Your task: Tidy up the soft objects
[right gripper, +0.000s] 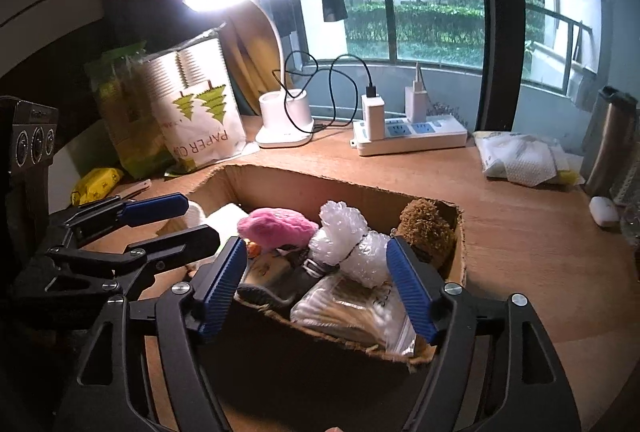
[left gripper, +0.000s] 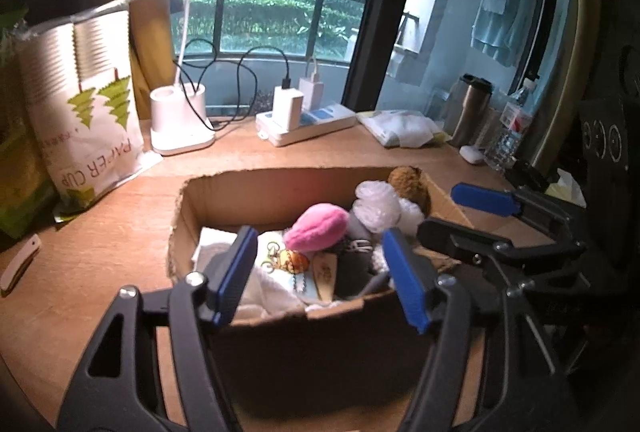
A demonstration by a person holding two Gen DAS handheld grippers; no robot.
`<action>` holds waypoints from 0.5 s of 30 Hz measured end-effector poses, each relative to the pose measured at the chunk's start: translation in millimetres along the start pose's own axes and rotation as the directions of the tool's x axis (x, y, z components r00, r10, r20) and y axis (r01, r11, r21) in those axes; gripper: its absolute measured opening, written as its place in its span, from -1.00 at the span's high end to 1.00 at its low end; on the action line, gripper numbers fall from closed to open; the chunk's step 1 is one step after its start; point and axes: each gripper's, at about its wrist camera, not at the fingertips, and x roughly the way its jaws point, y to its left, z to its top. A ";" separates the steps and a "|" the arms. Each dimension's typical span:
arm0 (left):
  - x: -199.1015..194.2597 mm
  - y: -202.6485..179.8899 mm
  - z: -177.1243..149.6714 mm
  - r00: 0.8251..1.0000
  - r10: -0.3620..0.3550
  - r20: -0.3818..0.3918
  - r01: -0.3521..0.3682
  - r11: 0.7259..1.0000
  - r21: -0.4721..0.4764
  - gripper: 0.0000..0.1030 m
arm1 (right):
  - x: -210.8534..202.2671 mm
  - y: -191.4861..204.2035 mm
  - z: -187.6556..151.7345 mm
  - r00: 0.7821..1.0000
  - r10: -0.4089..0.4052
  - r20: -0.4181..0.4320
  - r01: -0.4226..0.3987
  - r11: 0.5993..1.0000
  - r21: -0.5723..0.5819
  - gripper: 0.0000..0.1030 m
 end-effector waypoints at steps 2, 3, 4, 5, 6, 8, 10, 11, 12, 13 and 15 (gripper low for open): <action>-10.1 -2.8 -0.2 1.000 -0.001 0.016 0.001 1.000 0.003 -0.30 | -8.7 4.1 -1.1 1.000 -0.005 0.010 0.005 1.000 -0.003 -0.48; -15.6 -4.4 -0.4 1.000 -0.001 0.024 0.001 1.000 0.005 -0.31 | -13.0 6.0 -1.6 1.000 -0.007 0.015 0.007 1.000 -0.004 -0.49; -20.6 -6.1 -0.9 1.000 -0.001 0.031 0.001 1.000 0.007 -0.31 | -18.3 8.4 -2.5 1.000 -0.010 0.020 0.010 1.000 -0.005 -0.49; -26.5 -7.7 -1.4 0.999 -0.002 0.040 0.002 1.000 0.009 -0.33 | -21.8 9.9 -3.0 1.000 -0.013 0.024 0.013 1.000 -0.006 -0.49; -31.3 -9.4 -2.1 0.999 -0.003 0.047 0.002 1.000 0.011 -0.33 | -27.9 12.4 -3.8 0.999 -0.017 0.030 0.017 1.000 -0.008 -0.49; -39.8 -11.9 -3.5 0.998 -0.003 0.059 0.002 1.000 0.016 -0.39 | -36.9 15.3 -5.2 0.999 -0.024 0.041 0.024 1.000 -0.010 -0.49; -48.2 -15.1 -5.1 0.998 -0.003 0.070 0.001 1.000 0.022 -0.41 | -45.9 18.2 -6.1 0.998 -0.032 0.052 0.033 0.999 -0.012 -0.49; -52.3 -16.8 -5.9 0.997 -0.003 0.075 0.001 1.000 0.026 -0.42 | -49.5 19.2 -6.4 0.998 -0.035 0.057 0.036 0.999 -0.011 -0.50; -58.1 -18.6 -7.3 0.997 -0.003 0.082 0.000 1.000 0.030 -0.42 | -55.2 21.2 -7.4 0.997 -0.040 0.064 0.041 0.999 -0.012 -0.50; -61.6 -19.1 -8.1 0.996 -0.003 0.085 0.000 1.000 0.031 -0.42 | -58.9 22.5 -8.3 0.997 -0.042 0.068 0.043 0.999 -0.012 -0.50; -70.6 -21.9 -11.0 0.996 -0.003 0.093 0.000 0.999 0.034 -0.42 | -67.3 25.8 -10.7 0.996 -0.045 0.077 0.046 0.999 -0.010 -0.50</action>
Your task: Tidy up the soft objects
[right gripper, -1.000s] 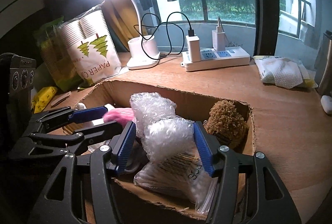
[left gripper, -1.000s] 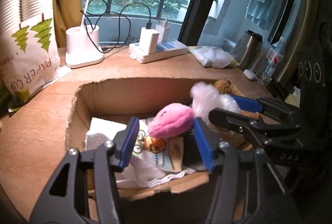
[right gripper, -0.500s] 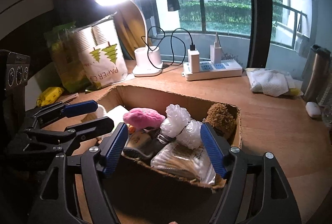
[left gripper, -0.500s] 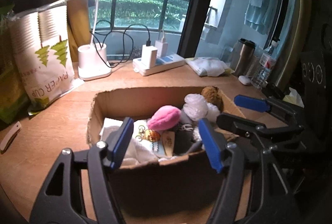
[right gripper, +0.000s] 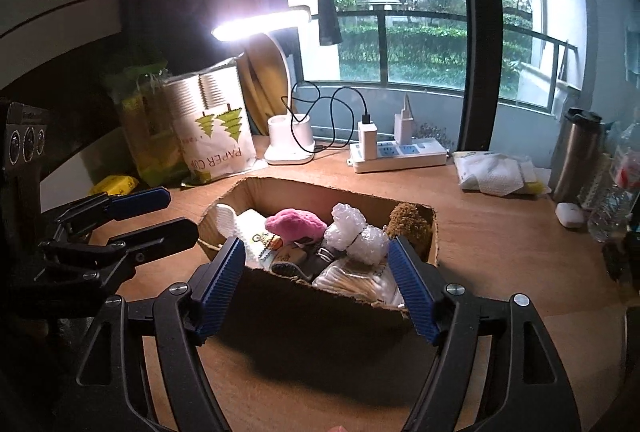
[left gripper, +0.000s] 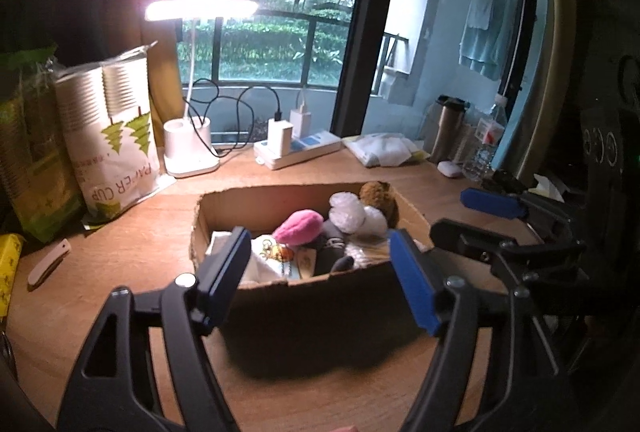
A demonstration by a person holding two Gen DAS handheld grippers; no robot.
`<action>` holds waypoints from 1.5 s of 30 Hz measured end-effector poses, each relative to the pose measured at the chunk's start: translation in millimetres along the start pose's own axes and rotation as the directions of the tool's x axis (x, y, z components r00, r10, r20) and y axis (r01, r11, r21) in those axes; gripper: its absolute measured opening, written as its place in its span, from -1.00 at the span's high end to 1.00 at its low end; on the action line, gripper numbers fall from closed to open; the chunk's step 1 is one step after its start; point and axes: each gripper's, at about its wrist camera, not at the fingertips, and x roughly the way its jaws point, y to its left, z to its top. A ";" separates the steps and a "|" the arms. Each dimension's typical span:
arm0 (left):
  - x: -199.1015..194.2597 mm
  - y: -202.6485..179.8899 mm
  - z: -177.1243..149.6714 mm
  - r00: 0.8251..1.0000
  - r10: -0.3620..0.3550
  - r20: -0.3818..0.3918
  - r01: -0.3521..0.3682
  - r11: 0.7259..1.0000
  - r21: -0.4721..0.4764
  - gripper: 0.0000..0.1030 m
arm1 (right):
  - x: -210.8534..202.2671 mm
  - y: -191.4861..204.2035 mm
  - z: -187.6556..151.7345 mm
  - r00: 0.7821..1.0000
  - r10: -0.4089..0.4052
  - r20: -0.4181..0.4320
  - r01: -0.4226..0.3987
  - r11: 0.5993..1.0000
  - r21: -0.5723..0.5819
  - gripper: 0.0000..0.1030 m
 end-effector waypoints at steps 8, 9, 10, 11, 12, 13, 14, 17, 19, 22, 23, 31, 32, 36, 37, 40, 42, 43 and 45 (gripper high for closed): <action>-29.9 -8.9 -8.0 1.000 0.003 0.027 -0.003 1.000 0.003 -0.43 | -31.1 13.8 -5.8 0.999 -0.010 0.033 0.011 1.000 -0.009 -0.50; -33.7 -9.9 -8.9 1.000 0.004 0.031 -0.004 1.000 0.005 -0.43 | -35.2 15.6 -6.4 0.999 -0.010 0.038 0.011 1.000 -0.011 -0.50; -37.2 -11.0 -9.9 0.999 0.006 0.034 -0.006 1.000 0.007 -0.43 | -39.6 17.6 -7.2 0.999 -0.010 0.044 0.011 1.000 -0.013 -0.50; -40.6 -12.3 -10.7 0.999 0.007 0.037 -0.007 1.000 0.009 -0.43 | -43.9 19.7 -7.9 0.999 -0.011 0.050 0.012 1.000 -0.015 -0.50; -45.5 -13.8 -11.8 0.999 0.008 0.042 -0.008 1.000 0.011 -0.43 | -46.4 21.1 -8.1 0.999 -0.012 0.053 0.012 1.000 -0.015 -0.50; -48.4 -14.7 -12.5 0.999 0.008 0.046 -0.009 1.000 0.012 -0.43 | -50.8 23.2 -8.8 0.998 -0.014 0.058 0.015 1.000 -0.017 -0.50; -51.9 -16.0 -13.0 0.999 0.009 0.049 -0.010 1.000 0.014 -0.43 | -54.5 24.5 -9.4 0.998 -0.016 0.063 0.017 1.000 -0.017 -0.50; -64.1 -18.9 -14.7 0.998 0.015 0.066 -0.016 1.000 0.017 -0.43 | -65.8 27.1 -11.3 0.997 -0.024 0.078 0.025 1.000 -0.014 -0.50; -71.1 -20.6 -15.7 0.997 0.019 0.076 -0.020 1.000 0.018 -0.43 | -71.8 28.4 -12.3 0.996 -0.032 0.088 0.033 0.999 -0.010 -0.50; -82.8 -24.4 -17.9 0.996 0.027 0.091 -0.029 0.999 0.023 -0.44 | -81.1 31.0 -13.0 0.993 -0.048 0.106 0.049 0.999 -0.007 -0.50; -87.4 -25.8 -18.6 0.995 0.027 0.096 -0.030 0.999 0.024 -0.44 | -86.0 32.3 -13.5 0.992 -0.055 0.115 0.056 0.998 -0.004 -0.50; -127.5 -34.5 -11.8 0.982 0.048 0.183 -0.058 0.997 0.048 -0.82 | -119.6 42.7 -13.2 0.976 -0.135 0.169 0.137 0.991 -0.004 -0.52; -132.4 -35.2 -9.6 0.979 0.053 0.195 -0.063 0.997 0.048 -0.83 | -125.2 44.9 -12.0 0.973 -0.147 0.179 0.150 0.989 -0.005 -0.57; -153.8 -36.6 -1.6 0.969 0.063 0.239 -0.073 0.997 0.032 -0.83 | -146.6 52.8 -7.0 0.958 -0.176 0.226 0.182 0.983 -0.008 -0.71; -158.5 -37.1 -0.1 0.966 0.067 0.248 -0.077 0.997 0.029 -0.83 | -151.6 53.4 -5.8 0.955 -0.180 0.237 0.187 0.982 -0.008 -0.71; -169.0 -37.4 2.2 0.962 0.086 0.260 -0.095 0.995 0.022 -0.86 | -165.6 55.5 -1.1 0.943 -0.194 0.269 0.202 0.979 -0.003 -0.72; -173.9 -37.5 4.5 0.958 0.103 0.267 -0.111 0.994 0.015 -0.90 | -175.5 55.7 3.0 0.935 -0.206 0.290 0.215 0.977 0.002 -0.72; -177.4 -37.5 6.1 0.956 0.109 0.274 -0.116 0.993 0.009 -0.91 | -179.5 55.9 4.8 0.930 -0.211 0.300 0.220 0.975 0.002 -0.72; -184.3 -37.9 7.9 0.952 0.107 0.288 -0.113 0.994 0.005 -0.91 | -185.6 55.9 7.7 0.924 -0.219 0.314 0.230 0.973 0.003 -0.72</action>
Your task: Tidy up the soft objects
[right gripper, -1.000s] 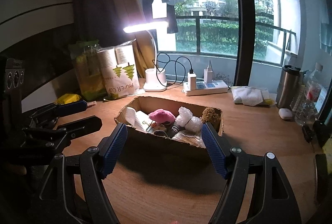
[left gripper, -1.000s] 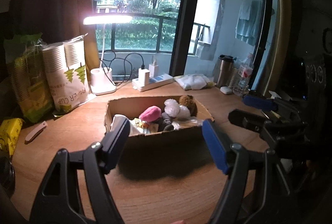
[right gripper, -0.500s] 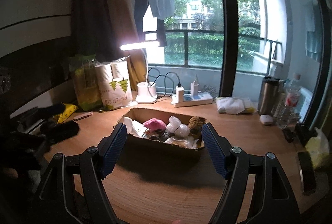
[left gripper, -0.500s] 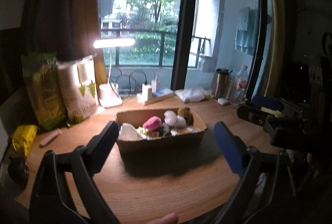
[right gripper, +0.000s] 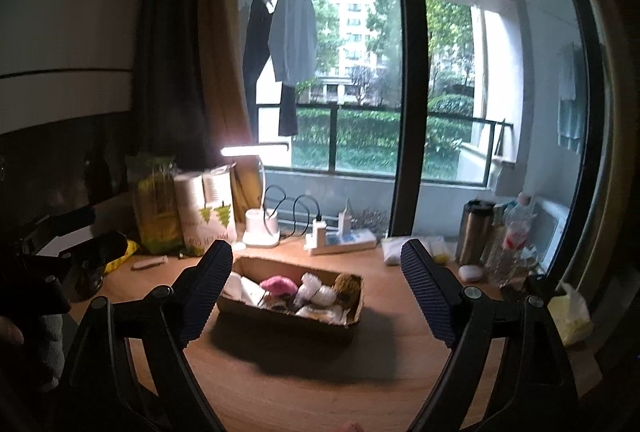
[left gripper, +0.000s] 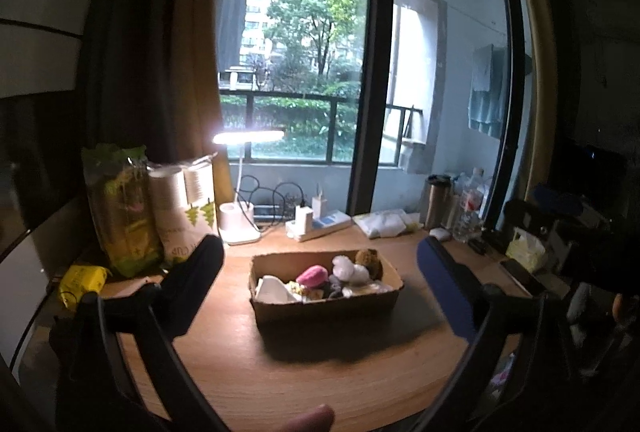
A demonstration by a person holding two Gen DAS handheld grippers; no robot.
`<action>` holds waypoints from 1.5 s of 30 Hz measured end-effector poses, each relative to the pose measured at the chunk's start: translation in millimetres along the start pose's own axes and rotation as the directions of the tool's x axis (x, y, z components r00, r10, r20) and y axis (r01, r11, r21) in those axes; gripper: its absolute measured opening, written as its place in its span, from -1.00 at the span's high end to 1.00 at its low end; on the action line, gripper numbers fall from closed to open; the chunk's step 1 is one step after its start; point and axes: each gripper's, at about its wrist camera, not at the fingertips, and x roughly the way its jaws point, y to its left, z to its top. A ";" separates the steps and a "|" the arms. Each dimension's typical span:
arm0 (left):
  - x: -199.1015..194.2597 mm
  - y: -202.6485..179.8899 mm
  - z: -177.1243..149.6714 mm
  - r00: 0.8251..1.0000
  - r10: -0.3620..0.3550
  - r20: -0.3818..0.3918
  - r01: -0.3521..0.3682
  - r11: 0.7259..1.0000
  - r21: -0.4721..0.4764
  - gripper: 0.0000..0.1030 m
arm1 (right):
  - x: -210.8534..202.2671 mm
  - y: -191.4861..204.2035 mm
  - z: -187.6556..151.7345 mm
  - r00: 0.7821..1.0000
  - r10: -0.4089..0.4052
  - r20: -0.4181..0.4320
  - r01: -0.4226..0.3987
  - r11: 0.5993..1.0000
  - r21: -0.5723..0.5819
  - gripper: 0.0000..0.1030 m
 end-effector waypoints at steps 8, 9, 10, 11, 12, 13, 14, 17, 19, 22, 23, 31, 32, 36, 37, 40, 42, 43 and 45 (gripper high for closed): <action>-10.9 -7.2 13.0 0.998 0.044 0.048 -0.045 0.999 0.030 -0.98 | -14.2 -2.3 12.3 0.999 -0.029 0.038 0.030 1.000 -0.011 -0.74; -11.6 -8.0 14.3 0.997 0.049 0.054 -0.051 0.998 0.033 -0.98 | -14.8 -2.8 12.5 0.999 -0.029 0.041 0.030 0.999 -0.010 -0.76; -11.1 -8.3 14.5 0.997 0.053 0.056 -0.055 0.998 0.033 -0.98 | -15.2 -2.5 12.7 0.999 -0.030 0.043 0.031 0.999 -0.009 -0.77; -11.5 -8.7 14.9 0.997 0.055 0.058 -0.057 0.998 0.034 -0.98 | -15.6 -2.3 12.8 0.999 -0.029 0.044 0.030 1.000 -0.008 -0.78; -11.5 -9.0 15.5 0.997 0.053 0.060 -0.055 0.998 0.035 -0.98 | -15.4 -2.9 13.1 0.999 -0.029 0.046 0.029 1.000 -0.007 -0.78; -11.9 -9.1 15.5 0.997 0.054 0.062 -0.056 0.998 0.035 -0.98 | -15.7 -3.7 13.1 0.998 -0.031 0.048 0.031 1.000 -0.005 -0.78; -12.0 -9.2 15.6 0.996 0.056 0.064 -0.059 0.998 0.035 -0.98 | -16.6 -3.8 13.1 0.998 -0.032 0.049 0.032 0.999 -0.004 -0.78; -12.0 -9.7 15.5 0.996 0.060 0.067 -0.062 0.998 0.033 -0.98 | -15.6 -4.2 12.8 0.998 -0.033 0.049 0.033 0.999 -0.003 -0.78; -12.9 -9.9 15.7 0.996 0.060 0.068 -0.062 0.998 0.030 -0.98 | -15.5 -4.1 12.8 0.998 -0.032 0.049 0.032 0.999 -0.004 -0.79; -13.3 -10.0 15.8 0.995 0.065 0.073 -0.067 0.997 0.028 -0.98 | -15.3 -3.7 12.9 0.998 -0.032 0.050 0.033 0.999 -0.004 -0.79; -13.8 -9.4 15.8 0.995 0.066 0.074 -0.068 0.997 0.027 -0.98 | -15.4 -3.7 13.0 0.998 -0.032 0.050 0.033 0.999 -0.003 -0.79; -15.6 -10.2 16.0 0.995 0.066 0.078 -0.069 0.997 0.031 -0.98 | -15.5 -3.4 13.0 0.998 -0.032 0.050 0.032 0.999 -0.004 -0.79; -15.8 -10.5 16.1 0.995 0.066 0.078 -0.069 0.997 0.032 -0.98 | -15.1 -3.1 13.4 0.998 -0.032 0.050 0.032 0.999 -0.004 -0.79; -16.2 -10.4 15.9 0.995 0.068 0.078 -0.071 0.997 0.030 -0.98 | -15.0 -3.0 13.6 0.998 -0.033 0.050 0.033 0.999 -0.004 -0.79; -16.6 -10.1 15.8 0.995 0.068 0.079 -0.070 0.997 0.028 -0.98 | -14.9 -3.1 13.5 0.998 -0.032 0.050 0.032 0.999 -0.004 -0.79; -16.2 -9.3 16.3 0.995 0.067 0.077 -0.069 0.997 0.027 -0.98 | -14.6 -3.3 13.6 0.998 -0.032 0.049 0.032 0.999 -0.002 -0.79; -16.0 -9.1 16.5 0.995 0.065 0.076 -0.067 0.997 0.028 -0.98 | -14.4 -2.9 14.4 0.998 -0.032 0.048 0.032 0.999 -0.001 -0.79; -15.7 -9.2 16.7 0.995 0.064 0.075 -0.066 0.997 0.029 -0.98 | -14.1 -2.7 14.4 0.998 -0.032 0.047 0.032 0.999 -0.001 -0.79; -15.5 -9.4 16.6 0.995 0.062 0.073 -0.065 0.997 0.030 -0.98 | -14.4 -2.1 14.6 0.998 -0.031 0.047 0.032 1.000 -0.002 -0.79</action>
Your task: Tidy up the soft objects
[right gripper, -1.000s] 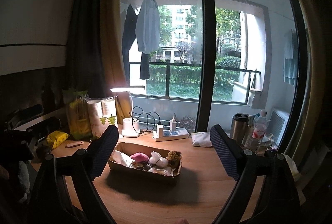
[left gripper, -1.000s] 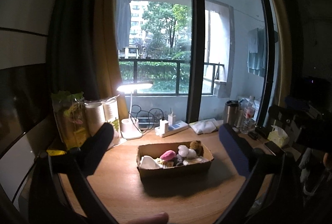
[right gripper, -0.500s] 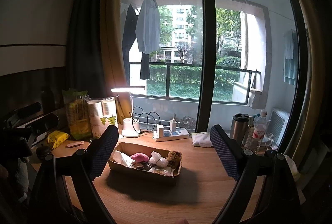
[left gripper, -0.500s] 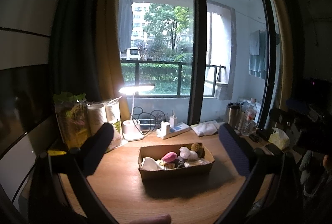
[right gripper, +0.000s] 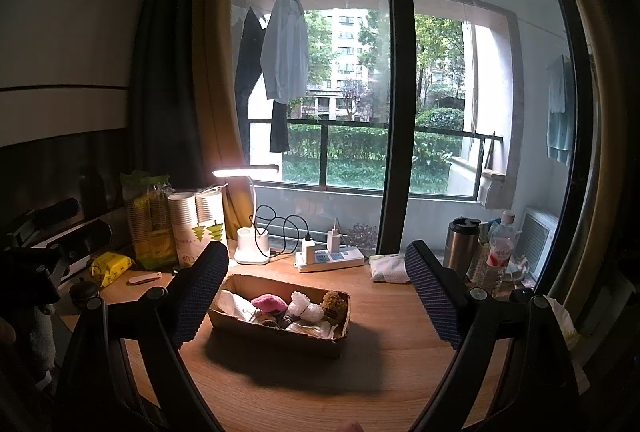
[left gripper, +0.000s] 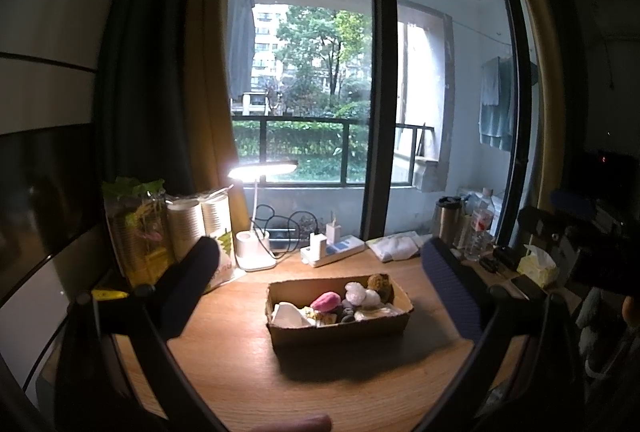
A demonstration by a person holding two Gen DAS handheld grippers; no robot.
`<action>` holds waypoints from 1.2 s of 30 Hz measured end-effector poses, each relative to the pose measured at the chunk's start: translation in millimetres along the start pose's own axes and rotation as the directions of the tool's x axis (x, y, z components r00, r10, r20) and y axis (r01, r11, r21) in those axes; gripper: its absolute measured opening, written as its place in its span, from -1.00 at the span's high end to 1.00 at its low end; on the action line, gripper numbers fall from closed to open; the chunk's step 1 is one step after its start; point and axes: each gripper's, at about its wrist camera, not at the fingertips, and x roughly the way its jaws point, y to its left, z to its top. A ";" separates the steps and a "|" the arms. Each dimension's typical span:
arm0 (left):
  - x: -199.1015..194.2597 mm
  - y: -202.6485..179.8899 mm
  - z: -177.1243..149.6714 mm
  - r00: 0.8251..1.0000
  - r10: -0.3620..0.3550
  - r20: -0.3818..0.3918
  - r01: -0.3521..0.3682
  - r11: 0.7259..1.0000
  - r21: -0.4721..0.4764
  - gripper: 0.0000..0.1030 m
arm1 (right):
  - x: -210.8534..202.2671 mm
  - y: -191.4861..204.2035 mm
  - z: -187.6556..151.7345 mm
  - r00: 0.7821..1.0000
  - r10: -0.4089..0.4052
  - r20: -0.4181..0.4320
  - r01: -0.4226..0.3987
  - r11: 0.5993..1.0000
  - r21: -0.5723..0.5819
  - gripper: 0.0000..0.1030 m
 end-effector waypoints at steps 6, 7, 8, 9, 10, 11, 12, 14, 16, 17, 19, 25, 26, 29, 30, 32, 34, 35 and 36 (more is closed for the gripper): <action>0.7 0.3 0.5 1.000 -0.001 -0.001 0.001 1.000 -0.004 -0.98 | 0.0 -0.1 0.0 1.000 0.000 0.000 0.000 1.000 0.000 -0.79; 0.7 0.3 0.5 1.000 -0.001 -0.001 0.001 1.000 -0.003 -0.98 | 0.0 0.0 0.0 1.000 0.000 0.000 0.000 1.000 0.000 -0.79; 0.7 0.3 0.5 1.000 -0.001 -0.001 0.001 1.000 -0.003 -0.98 | 0.2 0.3 0.0 1.000 0.000 0.000 0.000 1.000 0.000 -0.79; 0.8 0.4 0.5 1.000 -0.002 -0.001 0.002 1.000 -0.004 -0.98 | 0.4 0.5 0.0 1.000 0.000 0.000 0.000 1.000 -0.001 -0.79; 1.1 0.4 0.4 1.000 -0.003 -0.001 0.003 1.000 -0.004 -0.98 | 0.6 0.4 0.0 1.000 0.000 -0.001 0.000 1.000 -0.001 -0.79; 0.8 0.1 0.1 1.000 -0.004 -0.002 0.004 1.000 -0.005 -0.98 | 0.0 0.0 -0.1 1.000 0.000 0.000 0.000 1.000 0.000 -0.79; 1.1 0.4 -0.1 1.000 -0.006 -0.003 0.006 1.000 -0.007 -0.98 | 0.0 0.2 0.0 1.000 0.000 0.000 0.000 1.000 0.000 -0.79; 1.0 -0.5 0.0 1.000 -0.009 -0.004 0.009 1.000 -0.009 -0.98 | -0.1 0.2 0.0 1.000 0.000 0.000 0.000 1.000 0.000 -0.79; 1.1 -0.6 0.1 1.000 -0.010 -0.004 0.010 1.000 -0.011 -0.98 | 0.0 0.4 0.1 1.000 0.000 0.000 0.000 1.000 0.000 -0.79; 1.0 -0.5 0.1 1.000 -0.010 -0.004 0.010 1.000 -0.010 -0.98 | 0.0 0.4 0.1 1.000 -0.001 0.000 0.001 1.000 0.000 -0.79; 1.1 -0.5 0.1 1.000 -0.010 -0.005 0.010 1.000 -0.010 -0.98 | 0.2 0.7 0.0 1.000 0.000 0.000 0.000 1.000 -0.001 -0.79; -0.5 -2.3 0.6 1.000 -0.013 -0.004 0.013 1.000 -0.010 -0.98 | 0.2 0.8 -0.2 1.000 0.000 -0.001 0.000 1.000 -0.001 -0.79; -0.7 -3.2 0.8 1.000 -0.014 -0.005 0.014 1.000 -0.009 -0.98 | 0.2 0.7 -0.1 1.000 0.001 -0.001 -0.001 1.000 -0.001 -0.79; -1.0 -4.2 0.8 1.000 -0.015 -0.005 0.015 1.000 -0.009 -0.98 | 0.5 0.3 -0.6 1.000 0.000 -0.002 0.000 1.000 -0.002 -0.79; -0.8 -5.3 0.8 1.000 -0.016 -0.006 0.016 1.000 -0.008 -0.98 | 0.5 0.2 -0.6 1.000 0.000 -0.002 0.000 1.000 -0.002 -0.79; -1.1 -7.0 0.8 1.000 -0.019 -0.007 0.018 1.000 -0.007 -0.98 | 0.6 0.0 -0.6 1.000 0.001 -0.002 -0.001 1.000 -0.002 -0.79; -0.6 -8.5 0.9 1.000 -0.020 -0.008 0.020 1.000 -0.007 -0.98 | 0.7 0.4 -0.8 1.000 0.000 -0.002 0.000 1.000 -0.001 -0.79; 0.0 -8.1 1.2 1.000 -0.022 -0.009 0.021 1.000 -0.007 -0.98 | 0.7 -0.8 -0.8 1.000 0.001 -0.002 -0.001 1.000 -0.001 -0.79; 0.1 -8.5 0.9 1.000 -0.023 -0.009 0.023 1.000 -0.008 -0.98 | 0.8 -0.4 -1.0 1.000 0.000 -0.004 0.000 1.000 -0.001 -0.79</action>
